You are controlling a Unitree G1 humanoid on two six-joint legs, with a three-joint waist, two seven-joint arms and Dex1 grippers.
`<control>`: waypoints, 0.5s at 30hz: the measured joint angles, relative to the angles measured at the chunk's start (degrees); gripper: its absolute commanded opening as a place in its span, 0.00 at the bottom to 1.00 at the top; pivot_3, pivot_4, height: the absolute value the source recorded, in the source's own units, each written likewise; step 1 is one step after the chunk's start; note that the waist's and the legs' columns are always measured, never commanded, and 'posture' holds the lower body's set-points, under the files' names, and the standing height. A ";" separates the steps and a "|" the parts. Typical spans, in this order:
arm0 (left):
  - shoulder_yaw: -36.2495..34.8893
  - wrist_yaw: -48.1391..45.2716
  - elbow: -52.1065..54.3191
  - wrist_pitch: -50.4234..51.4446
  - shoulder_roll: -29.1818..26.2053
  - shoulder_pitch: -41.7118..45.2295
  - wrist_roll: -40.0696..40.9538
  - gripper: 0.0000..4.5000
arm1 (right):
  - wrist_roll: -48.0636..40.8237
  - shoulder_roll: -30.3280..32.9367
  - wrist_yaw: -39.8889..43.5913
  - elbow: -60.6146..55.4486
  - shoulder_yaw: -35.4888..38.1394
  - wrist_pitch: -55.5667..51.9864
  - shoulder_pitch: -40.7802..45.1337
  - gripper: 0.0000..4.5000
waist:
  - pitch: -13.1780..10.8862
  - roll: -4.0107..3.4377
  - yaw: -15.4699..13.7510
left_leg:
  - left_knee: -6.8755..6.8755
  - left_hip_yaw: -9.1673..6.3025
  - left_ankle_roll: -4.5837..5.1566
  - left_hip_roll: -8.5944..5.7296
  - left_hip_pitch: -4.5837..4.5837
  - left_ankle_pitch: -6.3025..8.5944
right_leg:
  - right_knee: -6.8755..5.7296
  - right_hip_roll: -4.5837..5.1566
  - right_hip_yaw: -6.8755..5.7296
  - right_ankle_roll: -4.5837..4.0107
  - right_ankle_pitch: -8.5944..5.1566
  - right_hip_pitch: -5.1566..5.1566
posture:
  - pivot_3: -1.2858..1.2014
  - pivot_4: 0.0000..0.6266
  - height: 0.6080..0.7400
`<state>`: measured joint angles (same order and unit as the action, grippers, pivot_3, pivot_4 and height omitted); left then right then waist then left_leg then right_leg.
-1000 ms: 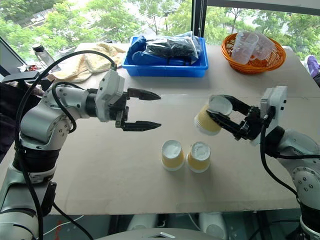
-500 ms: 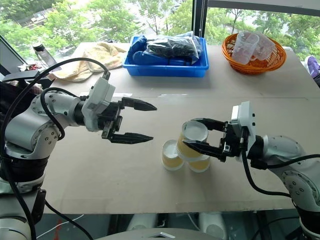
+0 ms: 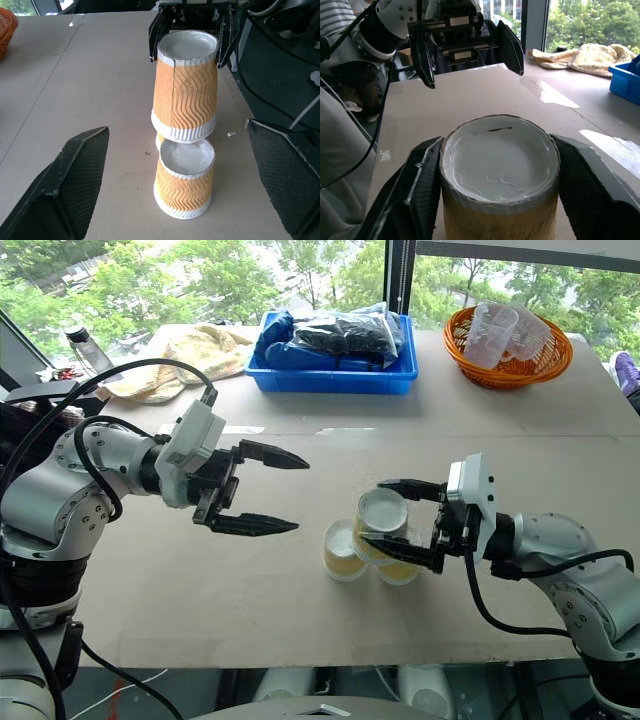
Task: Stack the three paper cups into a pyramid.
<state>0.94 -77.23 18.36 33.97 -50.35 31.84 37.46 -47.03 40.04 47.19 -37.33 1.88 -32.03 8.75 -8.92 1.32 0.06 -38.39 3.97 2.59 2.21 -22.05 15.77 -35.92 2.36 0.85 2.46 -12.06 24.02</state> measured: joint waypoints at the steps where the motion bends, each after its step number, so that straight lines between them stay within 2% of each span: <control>1: -0.11 -0.02 0.00 0.00 0.00 -0.18 0.00 1.00 | -0.02 -0.01 -0.02 0.00 0.00 -0.02 0.20 1.00 | 0.00 0.00 0.00 | 0.00 0.00 0.00 0.00 0.00 0.00 | 0.00 0.00 0.00 0.00 0.00 0.00 | 0.52 0.24 0.95; 5: -1.09 -1.12 1.25 0.00 -1.80 -3.14 1.01 1.00 | -1.53 0.95 -0.14 -0.11 2.17 -0.30 0.75 1.00 | 0.00 0.00 0.14 | 0.01 0.00 0.00 0.02 0.01 0.00 | 0.01 0.00 0.03 0.00 0.00 0.00 | 0.52 0.24 0.95; 9: -4.21 -3.14 3.01 0.02 -3.58 -7.37 3.64 1.00 | -5.95 5.73 0.03 -0.82 9.68 -1.96 -0.73 1.00 | -0.02 0.02 -0.04 | 0.02 -0.02 0.00 0.05 -0.03 0.00 | 0.02 0.03 0.00 -0.05 -0.03 0.03 | 0.52 0.24 0.95; 12: -9.05 -2.70 3.53 -0.27 -4.04 -12.26 5.26 1.00 | -11.19 6.68 -1.01 -0.94 16.43 -2.96 -2.36 1.00 | -0.01 0.04 -0.15 | 0.04 0.00 0.00 0.10 0.02 0.00 | 0.02 0.03 0.01 -0.10 -0.06 0.02 | 0.52 0.24 0.95; 15: -14.81 1.16 3.93 -0.72 -1.71 -19.46 6.39 1.00 | -14.44 6.58 -1.28 0.33 21.85 -2.63 -2.87 1.00 | 0.02 0.11 0.16 | 0.04 0.04 0.00 0.15 0.12 0.00 | -0.01 0.05 0.05 -0.21 -0.12 -0.06 | 0.52 0.24 0.95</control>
<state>-13.86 -76.07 22.28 33.25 -52.07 12.38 43.85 -61.47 46.62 45.91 -37.00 23.73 -34.66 5.88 -8.90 1.43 0.22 -38.35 4.01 2.58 2.35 -21.93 15.77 -35.93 2.41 0.91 2.25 -12.18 23.97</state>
